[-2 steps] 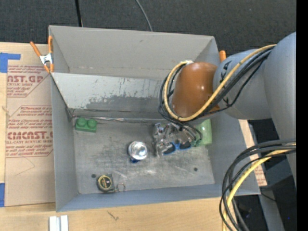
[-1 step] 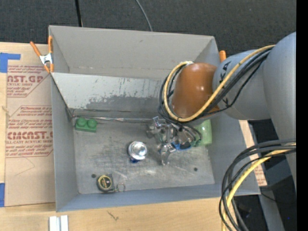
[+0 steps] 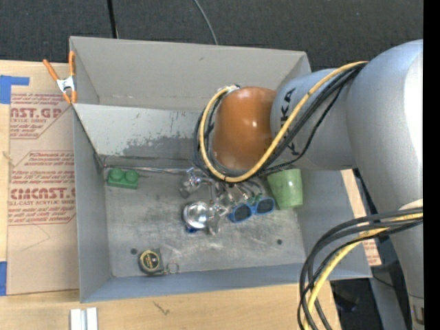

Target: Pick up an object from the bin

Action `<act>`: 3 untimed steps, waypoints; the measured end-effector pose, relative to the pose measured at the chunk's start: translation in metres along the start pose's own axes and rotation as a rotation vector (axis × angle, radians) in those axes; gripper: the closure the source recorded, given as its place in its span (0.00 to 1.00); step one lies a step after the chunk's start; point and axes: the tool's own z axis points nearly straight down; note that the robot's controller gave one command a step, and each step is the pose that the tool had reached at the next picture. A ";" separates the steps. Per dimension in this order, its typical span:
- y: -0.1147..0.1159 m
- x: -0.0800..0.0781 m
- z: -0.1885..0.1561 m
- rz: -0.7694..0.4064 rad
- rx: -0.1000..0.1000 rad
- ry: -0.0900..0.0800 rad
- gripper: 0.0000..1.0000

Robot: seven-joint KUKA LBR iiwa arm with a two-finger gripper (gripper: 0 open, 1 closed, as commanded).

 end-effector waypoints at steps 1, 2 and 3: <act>-0.001 -0.001 -0.001 0.002 -0.001 -0.002 1.00; 0.011 0.001 -0.124 -0.244 -0.003 0.000 1.00; 0.024 -0.004 -0.203 -0.548 -0.004 0.000 1.00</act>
Offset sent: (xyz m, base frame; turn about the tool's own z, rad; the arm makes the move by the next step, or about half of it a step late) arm 0.0000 0.0000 0.0000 0.0000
